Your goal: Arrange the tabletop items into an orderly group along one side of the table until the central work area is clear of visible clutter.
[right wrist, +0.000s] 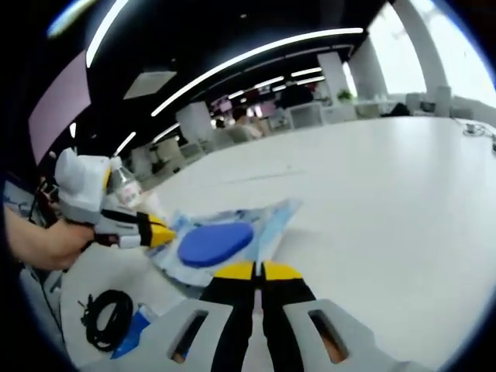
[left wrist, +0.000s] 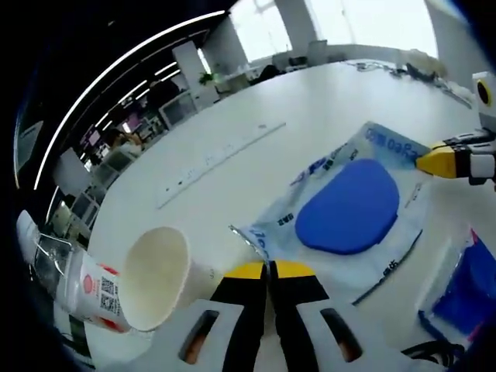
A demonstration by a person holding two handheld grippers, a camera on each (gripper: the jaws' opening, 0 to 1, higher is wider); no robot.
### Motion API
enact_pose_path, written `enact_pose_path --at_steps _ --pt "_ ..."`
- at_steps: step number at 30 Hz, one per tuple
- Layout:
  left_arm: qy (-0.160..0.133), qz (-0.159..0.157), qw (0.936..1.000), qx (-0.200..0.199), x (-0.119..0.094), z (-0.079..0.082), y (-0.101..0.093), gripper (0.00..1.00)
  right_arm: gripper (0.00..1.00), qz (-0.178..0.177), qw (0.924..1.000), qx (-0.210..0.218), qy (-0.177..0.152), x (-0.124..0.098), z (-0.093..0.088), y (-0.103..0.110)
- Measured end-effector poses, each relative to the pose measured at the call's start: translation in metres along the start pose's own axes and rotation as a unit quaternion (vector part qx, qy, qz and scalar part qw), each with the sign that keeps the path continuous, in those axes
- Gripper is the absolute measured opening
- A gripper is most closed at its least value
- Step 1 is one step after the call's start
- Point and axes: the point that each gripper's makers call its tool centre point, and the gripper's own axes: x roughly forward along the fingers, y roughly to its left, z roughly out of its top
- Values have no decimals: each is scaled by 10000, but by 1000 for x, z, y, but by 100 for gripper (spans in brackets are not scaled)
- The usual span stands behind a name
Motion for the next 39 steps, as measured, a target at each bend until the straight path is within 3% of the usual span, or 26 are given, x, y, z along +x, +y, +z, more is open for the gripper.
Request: enact_pose_path --at_steps 24,39 --pt "2 92 9999 124 9 2 2 2 0 -66 9998 195 -31 11 -6 -10" --pt "-1 152 9990 424 7 6 4 6 0 -211 9995 221 -33 13 -5 -11"
